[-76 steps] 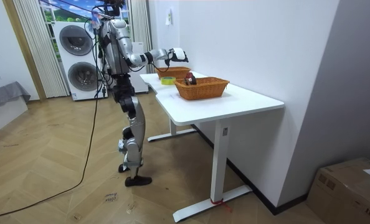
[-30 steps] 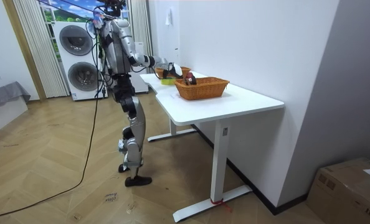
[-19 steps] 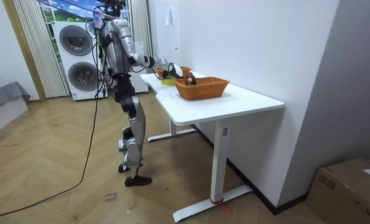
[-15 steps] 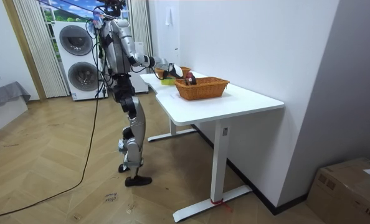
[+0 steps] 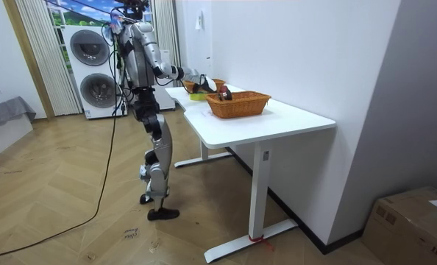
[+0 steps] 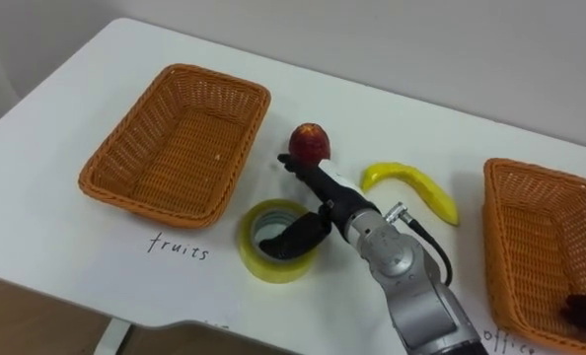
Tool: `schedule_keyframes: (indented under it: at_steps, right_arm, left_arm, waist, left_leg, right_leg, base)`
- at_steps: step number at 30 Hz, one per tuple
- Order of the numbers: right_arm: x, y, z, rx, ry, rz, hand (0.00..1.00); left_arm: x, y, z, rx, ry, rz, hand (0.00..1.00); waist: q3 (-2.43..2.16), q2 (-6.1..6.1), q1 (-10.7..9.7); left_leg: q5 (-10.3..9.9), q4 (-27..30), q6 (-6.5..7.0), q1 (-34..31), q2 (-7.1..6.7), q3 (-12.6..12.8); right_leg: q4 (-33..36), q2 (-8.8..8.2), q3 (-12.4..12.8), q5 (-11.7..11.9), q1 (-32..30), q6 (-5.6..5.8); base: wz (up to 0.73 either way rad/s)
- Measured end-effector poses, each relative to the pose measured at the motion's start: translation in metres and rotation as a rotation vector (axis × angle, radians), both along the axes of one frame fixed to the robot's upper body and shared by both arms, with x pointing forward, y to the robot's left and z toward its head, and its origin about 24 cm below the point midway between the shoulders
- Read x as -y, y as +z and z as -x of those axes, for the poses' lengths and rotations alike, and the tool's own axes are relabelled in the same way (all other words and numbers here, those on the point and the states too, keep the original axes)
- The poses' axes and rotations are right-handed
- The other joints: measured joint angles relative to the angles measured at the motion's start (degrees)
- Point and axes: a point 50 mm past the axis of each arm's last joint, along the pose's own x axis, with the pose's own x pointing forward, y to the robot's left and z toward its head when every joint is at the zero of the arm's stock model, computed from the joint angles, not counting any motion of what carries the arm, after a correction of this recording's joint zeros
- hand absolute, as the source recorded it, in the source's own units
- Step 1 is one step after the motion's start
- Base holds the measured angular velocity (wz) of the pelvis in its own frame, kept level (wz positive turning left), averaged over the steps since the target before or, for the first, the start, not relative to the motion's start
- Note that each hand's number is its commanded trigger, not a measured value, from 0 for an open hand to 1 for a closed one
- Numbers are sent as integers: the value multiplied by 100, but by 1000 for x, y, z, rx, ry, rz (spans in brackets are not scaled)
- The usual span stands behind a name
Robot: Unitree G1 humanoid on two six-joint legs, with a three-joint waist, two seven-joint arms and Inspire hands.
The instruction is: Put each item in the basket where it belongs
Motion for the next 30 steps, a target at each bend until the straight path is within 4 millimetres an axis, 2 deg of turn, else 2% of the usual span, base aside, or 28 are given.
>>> schedule_keyframes:
  at_steps: [2, 3, 4, 7, 15, 23, 30]
  right_arm:
    - [-1, 2, -2, 1, 17, 12, 0]
    - [-1, 3, -2, 0, 26, 22, 4]
    - [-2, 3, -3, 0, 28, 28, 32]
    - [-2, 5, -5, -12, 43, 51, 100]
    - [-1, 16, -16, 38, 63, 188, 100]
    - [0, 15, -15, -2, 95, 200, 100]
    - [0, 14, -15, -20, 104, 209, 100]
  left_arm:
    - [0, 0, 0, -4, 0, 2, 0]
    - [0, 0, 1, -8, 0, 3, 0]
    - [0, 0, 1, -11, 2, 4, 0]
    - [0, -1, 2, -19, 5, 5, 0]
    - [0, 0, 1, -25, 16, 8, 0]
    - [-1, 0, 0, -20, 22, 3, 0]
    - [-2, 0, 0, -20, 22, 3, 0]
  waist:
    - [5, 8, 5]
    - [7, 12, 6]
    - [6, 12, 6]
    - [6, 11, 10]
    - [2, 7, 22]
    - [-24, -32, 25]
    - [-15, -59, 47]
  left_leg:
    - [1, 0, 2, 0, -4, 1]
    - [2, 0, 4, 1, -7, 0]
    - [2, -1, 4, 1, -7, 0]
    - [3, -2, 5, -1, -9, -8]
    - [4, -7, 8, 2, -11, -18]
    - [6, -5, 12, 27, -11, -25]
    - [6, -11, 12, 24, -15, -17]
  right_leg:
    - [0, -4, -20, 0, 0, 0]
    - [0, -6, -20, 0, 1, 0]
    - [0, -7, -20, 0, 0, 0]
    - [3, -9, -22, 0, 2, 0]
    - [-1, -4, -22, 0, 8, 0]
    - [2, -4, -9, 0, 15, 0]
    - [2, -6, -4, 0, 24, 0]
  base:
    - [0]
    - [0]
    - [0]
    - [0]
    - [0]
    - [0]
    - [0]
